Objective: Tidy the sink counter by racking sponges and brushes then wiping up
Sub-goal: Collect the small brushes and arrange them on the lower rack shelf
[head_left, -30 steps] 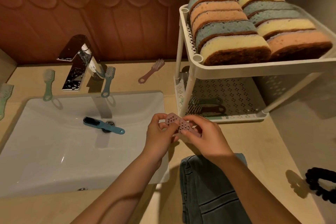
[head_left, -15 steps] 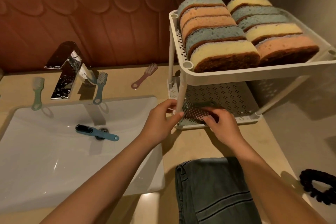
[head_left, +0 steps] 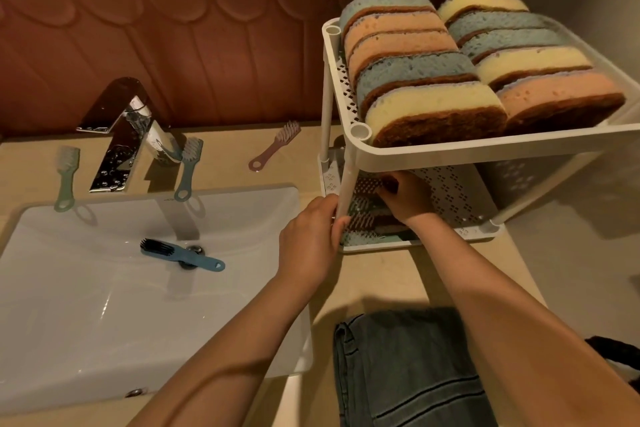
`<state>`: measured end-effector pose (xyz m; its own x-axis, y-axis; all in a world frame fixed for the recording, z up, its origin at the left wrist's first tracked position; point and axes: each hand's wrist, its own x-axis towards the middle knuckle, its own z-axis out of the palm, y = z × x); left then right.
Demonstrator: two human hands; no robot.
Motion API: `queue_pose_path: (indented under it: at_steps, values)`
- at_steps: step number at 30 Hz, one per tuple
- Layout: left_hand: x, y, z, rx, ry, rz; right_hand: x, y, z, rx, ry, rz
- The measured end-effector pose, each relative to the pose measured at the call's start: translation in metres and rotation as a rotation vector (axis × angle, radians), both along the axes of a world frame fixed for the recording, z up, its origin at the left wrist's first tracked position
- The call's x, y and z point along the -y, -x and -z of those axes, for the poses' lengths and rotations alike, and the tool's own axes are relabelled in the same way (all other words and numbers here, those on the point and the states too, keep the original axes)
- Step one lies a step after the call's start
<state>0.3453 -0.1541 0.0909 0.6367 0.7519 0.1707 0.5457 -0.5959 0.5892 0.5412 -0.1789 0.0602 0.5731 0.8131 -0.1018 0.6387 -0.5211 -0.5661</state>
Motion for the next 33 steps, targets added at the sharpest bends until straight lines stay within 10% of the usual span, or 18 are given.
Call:
queue_pose_path:
  at_steps: [33]
  values:
    - [-0.017, 0.004, 0.002, 0.029, 0.098, 0.083, 0.005, 0.024, -0.02, -0.186, -0.062, -0.061]
